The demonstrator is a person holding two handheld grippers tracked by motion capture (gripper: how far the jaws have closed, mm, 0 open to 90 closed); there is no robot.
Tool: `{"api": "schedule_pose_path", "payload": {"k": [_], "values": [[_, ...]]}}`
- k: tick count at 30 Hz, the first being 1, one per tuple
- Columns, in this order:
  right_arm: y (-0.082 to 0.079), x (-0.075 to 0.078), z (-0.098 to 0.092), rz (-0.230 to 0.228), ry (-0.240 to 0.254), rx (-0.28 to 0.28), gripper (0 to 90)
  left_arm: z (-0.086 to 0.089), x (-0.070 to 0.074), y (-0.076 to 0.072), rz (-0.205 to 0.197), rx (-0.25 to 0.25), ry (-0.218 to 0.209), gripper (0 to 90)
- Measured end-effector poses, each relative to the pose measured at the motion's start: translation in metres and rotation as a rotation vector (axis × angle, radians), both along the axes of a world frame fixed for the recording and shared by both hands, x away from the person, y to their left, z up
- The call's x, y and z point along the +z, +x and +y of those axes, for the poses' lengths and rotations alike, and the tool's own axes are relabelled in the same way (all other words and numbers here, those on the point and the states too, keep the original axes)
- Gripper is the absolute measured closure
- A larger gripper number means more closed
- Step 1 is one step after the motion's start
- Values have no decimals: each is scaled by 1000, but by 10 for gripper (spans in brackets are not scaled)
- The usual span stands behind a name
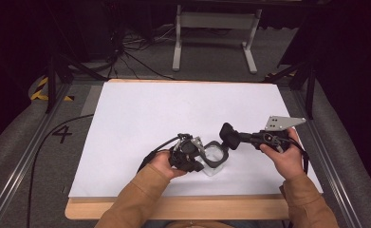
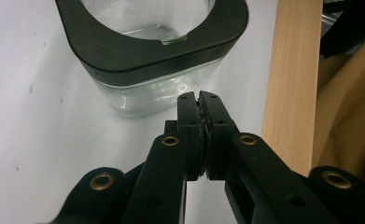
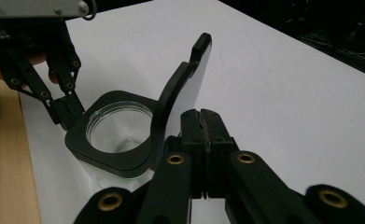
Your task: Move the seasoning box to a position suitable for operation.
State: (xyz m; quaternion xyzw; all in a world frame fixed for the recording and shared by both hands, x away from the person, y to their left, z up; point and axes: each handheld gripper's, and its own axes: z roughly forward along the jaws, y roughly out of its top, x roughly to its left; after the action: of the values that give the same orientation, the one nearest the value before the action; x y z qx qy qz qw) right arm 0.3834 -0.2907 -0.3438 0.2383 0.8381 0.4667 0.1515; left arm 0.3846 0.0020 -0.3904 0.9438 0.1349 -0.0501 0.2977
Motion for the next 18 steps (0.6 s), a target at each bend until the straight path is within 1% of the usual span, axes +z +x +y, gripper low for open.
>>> {"api": "schedule_pose_path", "payload": {"k": [3, 4, 5, 6, 8, 12, 15, 18], "values": [[-1, 0, 2, -2, -1, 10, 897, -2, 0, 0, -23, -1, -13, 883], [-1, 0, 3, -5, -5, 9, 897, -2, 1, -1, -20, 9, -14, 883], [-1, 0, 3, -3, -3, 10, 896, -3, 0, 0, -25, 7, -18, 883], [-1, 0, 3, -3, -3, 10, 897, -3, 1, 0, -30, 7, -13, 885], [-1, 0, 3, -3, -4, 9, 896, -4, 0, -1, -26, 10, -9, 893], [-1, 0, 4, -6, -4, 10, 897, -4, 0, -1, -33, 3, -8, 895], [-2, 0, 5, -11, -11, 13, 897, -4, 0, -1, -29, 10, -9, 894], [-3, 1, 7, -10, -10, 19, 897, -4, 0, 0, -28, 5, -9, 893]]}}
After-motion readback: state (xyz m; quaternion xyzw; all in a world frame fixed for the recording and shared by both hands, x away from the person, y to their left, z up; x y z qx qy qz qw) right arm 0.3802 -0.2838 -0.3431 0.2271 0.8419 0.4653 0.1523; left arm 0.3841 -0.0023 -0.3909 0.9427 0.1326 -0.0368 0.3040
